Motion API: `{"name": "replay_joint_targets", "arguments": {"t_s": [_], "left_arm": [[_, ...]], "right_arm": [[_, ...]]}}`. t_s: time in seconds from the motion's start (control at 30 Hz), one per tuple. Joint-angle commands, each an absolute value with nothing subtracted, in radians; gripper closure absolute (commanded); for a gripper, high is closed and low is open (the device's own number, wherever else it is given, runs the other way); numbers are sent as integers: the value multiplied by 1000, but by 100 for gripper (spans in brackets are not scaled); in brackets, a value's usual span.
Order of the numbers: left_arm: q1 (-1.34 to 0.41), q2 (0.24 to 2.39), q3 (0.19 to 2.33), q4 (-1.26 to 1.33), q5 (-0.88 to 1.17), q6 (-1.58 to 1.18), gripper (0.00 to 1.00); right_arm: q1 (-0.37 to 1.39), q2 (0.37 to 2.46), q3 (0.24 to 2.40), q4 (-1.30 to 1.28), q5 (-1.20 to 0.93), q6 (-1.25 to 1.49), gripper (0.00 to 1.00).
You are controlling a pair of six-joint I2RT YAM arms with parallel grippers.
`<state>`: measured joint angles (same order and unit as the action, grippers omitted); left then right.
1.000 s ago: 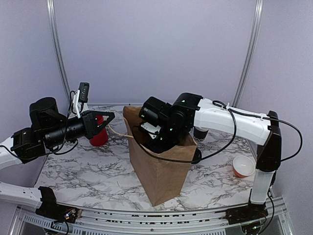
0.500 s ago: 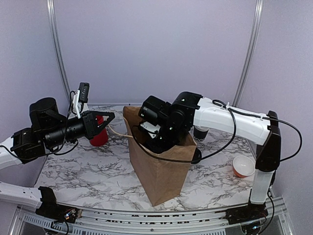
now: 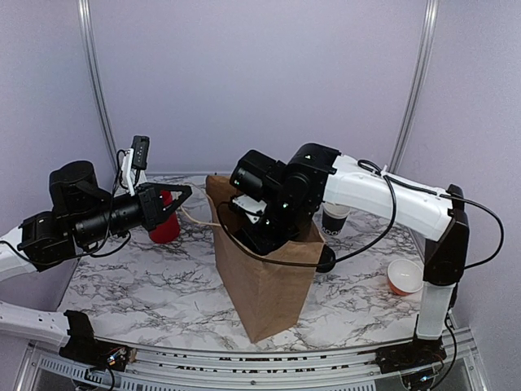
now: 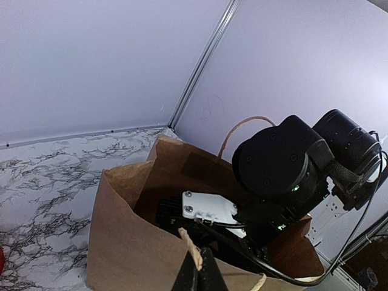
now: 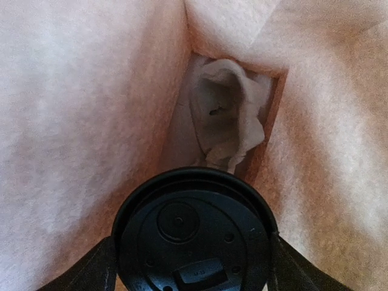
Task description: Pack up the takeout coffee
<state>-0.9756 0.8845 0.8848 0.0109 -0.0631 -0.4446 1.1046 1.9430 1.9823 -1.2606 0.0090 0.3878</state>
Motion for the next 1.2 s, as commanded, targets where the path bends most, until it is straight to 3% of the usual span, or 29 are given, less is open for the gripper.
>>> {"name": "replay_joint_targets", "arguments": {"t_s": [0.0, 1.17], "left_arm": [[-982, 892, 924, 5, -95, -436, 100], [-986, 932, 960, -68, -184, -464, 100]], "right_arm": [[1115, 1948, 2050, -1276, 25, 369, 18], [1114, 1990, 2352, -1253, 111, 271, 14]]}}
